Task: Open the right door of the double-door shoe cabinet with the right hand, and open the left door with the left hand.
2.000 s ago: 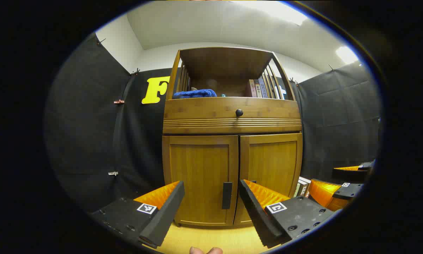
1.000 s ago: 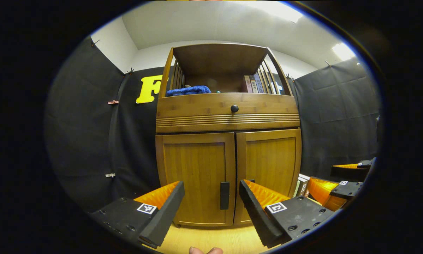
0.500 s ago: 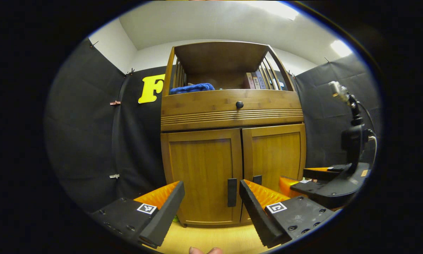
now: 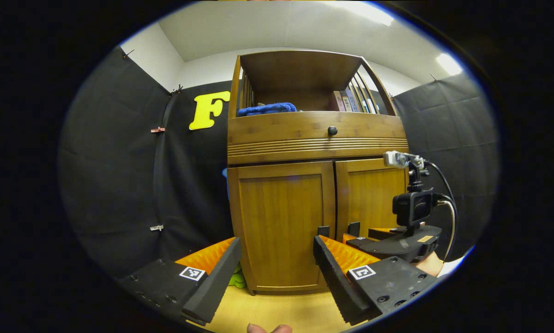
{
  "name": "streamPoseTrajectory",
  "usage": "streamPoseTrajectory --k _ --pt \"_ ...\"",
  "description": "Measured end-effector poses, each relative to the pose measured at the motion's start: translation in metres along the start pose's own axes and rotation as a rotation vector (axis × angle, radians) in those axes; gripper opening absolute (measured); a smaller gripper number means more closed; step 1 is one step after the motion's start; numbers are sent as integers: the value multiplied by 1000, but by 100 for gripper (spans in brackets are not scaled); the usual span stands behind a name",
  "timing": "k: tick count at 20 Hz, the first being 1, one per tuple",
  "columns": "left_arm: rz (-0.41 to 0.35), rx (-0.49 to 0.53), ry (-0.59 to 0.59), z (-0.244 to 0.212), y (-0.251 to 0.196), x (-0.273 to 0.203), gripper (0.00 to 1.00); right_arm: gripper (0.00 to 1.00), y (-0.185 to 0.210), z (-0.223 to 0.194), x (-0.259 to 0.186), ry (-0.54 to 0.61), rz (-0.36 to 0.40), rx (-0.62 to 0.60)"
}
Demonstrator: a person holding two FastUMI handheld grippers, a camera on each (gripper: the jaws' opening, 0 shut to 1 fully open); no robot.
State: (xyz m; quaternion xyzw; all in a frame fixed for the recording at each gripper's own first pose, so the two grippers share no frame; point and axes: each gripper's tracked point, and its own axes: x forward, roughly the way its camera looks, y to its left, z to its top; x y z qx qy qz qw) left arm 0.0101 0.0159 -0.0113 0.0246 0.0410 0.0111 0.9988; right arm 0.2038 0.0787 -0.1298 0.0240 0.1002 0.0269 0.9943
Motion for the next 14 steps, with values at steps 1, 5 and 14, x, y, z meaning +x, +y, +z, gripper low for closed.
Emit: streamPoseTrajectory --k 1,5,14 --pt "0 -2 5 0 0 -1 96 79 -1 -5 9 9 -10 -4" --pt "5 2 13 1 2 -1 96 57 -6 -17 32 37 -54 5" --pt "26 -19 -2 1 5 -3 97 27 -7 -21 10 32 7 -39"
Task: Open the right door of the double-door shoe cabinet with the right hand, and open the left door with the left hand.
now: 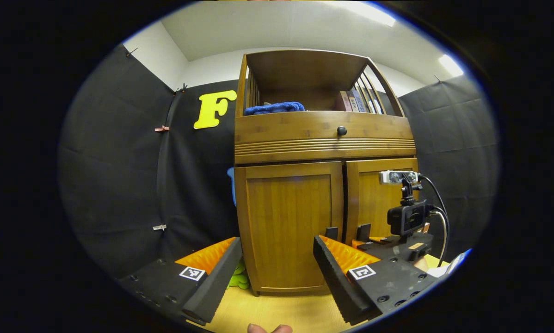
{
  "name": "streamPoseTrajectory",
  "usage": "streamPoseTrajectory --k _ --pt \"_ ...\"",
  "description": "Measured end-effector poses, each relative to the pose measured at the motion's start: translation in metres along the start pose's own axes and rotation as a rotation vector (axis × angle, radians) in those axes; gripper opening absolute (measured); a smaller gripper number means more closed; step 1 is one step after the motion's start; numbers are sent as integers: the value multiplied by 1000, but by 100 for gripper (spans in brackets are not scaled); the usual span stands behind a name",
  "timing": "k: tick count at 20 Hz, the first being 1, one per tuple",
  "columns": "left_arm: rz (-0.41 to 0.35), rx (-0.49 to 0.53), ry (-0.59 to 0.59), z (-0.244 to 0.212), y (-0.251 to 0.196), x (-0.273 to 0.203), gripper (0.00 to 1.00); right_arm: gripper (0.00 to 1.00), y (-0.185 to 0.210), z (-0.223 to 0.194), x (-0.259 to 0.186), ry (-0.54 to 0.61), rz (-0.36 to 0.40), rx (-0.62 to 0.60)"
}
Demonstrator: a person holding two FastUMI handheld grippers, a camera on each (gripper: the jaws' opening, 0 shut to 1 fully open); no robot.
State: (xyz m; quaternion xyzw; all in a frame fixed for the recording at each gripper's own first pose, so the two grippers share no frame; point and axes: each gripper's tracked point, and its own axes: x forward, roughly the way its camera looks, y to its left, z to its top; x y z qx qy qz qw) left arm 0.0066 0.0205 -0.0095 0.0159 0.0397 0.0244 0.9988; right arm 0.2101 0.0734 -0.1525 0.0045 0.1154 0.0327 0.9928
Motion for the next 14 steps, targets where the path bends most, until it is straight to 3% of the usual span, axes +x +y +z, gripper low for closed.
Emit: streamPoseTrajectory --k 6,14 --pt "1 -6 -13 1 -1 -2 96 27 -16 -6 -70 -15 84 34" --pt "-41 -4 -26 1 -7 2 96 26 -61 -14 -139 15 93 35"
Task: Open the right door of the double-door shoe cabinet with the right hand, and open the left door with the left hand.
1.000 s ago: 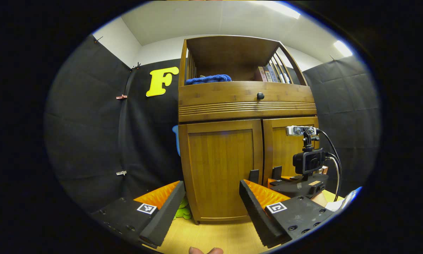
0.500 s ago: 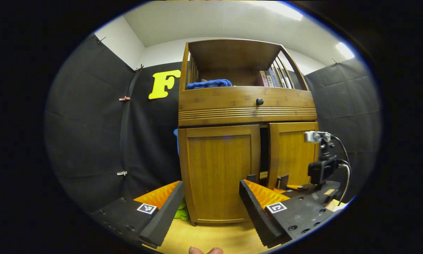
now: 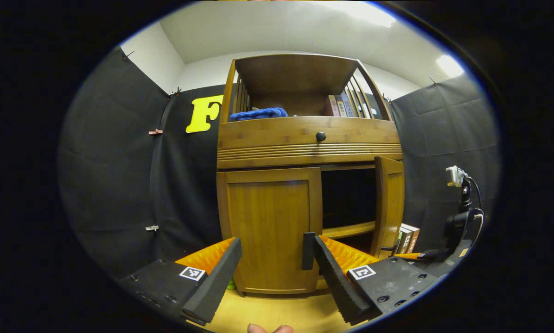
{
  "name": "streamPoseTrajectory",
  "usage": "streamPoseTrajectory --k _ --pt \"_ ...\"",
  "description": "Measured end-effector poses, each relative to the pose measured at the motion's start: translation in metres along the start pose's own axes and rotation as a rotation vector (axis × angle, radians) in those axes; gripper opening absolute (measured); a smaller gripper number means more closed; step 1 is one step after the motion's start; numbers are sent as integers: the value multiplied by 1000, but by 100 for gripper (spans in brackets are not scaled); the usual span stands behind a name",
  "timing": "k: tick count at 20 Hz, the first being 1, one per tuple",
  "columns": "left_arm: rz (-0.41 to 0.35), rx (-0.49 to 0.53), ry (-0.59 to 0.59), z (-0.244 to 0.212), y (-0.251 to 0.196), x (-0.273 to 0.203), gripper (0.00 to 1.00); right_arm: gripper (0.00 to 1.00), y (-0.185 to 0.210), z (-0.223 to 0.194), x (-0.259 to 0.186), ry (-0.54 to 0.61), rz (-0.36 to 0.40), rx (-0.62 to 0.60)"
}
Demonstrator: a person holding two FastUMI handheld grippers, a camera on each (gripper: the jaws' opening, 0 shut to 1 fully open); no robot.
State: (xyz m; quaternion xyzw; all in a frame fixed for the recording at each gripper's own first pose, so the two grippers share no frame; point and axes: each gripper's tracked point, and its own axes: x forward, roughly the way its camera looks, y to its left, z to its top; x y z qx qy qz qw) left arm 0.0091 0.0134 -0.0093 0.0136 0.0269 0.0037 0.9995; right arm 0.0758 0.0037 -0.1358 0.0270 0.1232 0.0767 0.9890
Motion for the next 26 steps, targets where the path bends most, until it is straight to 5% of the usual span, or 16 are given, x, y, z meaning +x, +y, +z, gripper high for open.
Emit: streamPoseTrajectory --k 16,26 --pt "-93 -17 -19 3 -85 -2 97 23 -103 2 -83 27 -80 59" --pt "-119 -38 -3 -5 -112 9 96 20 -187 22 -123 -25 -217 37"
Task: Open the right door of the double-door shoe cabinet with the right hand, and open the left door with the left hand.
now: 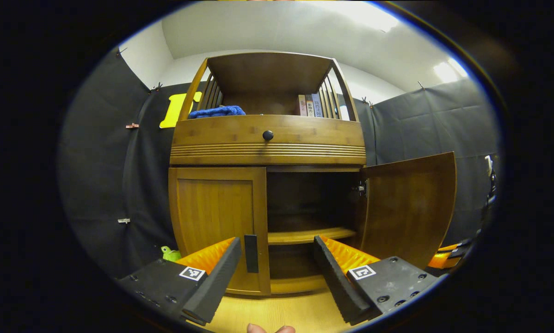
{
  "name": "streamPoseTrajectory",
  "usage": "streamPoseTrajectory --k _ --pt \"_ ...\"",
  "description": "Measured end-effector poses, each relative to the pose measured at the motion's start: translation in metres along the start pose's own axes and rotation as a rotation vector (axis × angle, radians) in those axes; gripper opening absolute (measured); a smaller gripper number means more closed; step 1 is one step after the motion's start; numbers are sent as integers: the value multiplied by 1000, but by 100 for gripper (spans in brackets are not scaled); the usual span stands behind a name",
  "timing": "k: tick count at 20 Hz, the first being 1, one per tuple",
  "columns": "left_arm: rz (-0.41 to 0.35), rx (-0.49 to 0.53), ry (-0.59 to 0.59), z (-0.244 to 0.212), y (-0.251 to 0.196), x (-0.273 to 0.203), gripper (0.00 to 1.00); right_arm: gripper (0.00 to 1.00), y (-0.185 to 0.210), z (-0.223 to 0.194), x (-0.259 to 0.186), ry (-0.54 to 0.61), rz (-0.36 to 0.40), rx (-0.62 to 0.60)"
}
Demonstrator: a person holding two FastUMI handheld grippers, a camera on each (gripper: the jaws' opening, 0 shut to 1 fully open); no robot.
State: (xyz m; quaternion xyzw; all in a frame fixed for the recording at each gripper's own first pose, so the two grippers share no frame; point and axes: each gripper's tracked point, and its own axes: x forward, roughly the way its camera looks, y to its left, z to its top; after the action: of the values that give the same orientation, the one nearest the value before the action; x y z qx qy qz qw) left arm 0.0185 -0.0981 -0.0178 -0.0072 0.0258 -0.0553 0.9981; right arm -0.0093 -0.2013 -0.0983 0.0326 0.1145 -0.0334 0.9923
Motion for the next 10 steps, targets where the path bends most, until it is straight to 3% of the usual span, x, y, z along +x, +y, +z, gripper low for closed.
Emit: streamPoseTrajectory --k 2,8,9,10 --pt "-1 0 7 -3 0 5 96 19 -17 3 -4 -11 -56 1" --pt "17 4 29 -17 14 23 97 16 -17 9 -22 -8 -100 7" --pt "20 8 29 -18 18 26 97 23 -23 13 -26 -13 -142 -17" --pt "23 12 29 -19 22 29 97 37 -27 19 -32 -28 -177 -46"
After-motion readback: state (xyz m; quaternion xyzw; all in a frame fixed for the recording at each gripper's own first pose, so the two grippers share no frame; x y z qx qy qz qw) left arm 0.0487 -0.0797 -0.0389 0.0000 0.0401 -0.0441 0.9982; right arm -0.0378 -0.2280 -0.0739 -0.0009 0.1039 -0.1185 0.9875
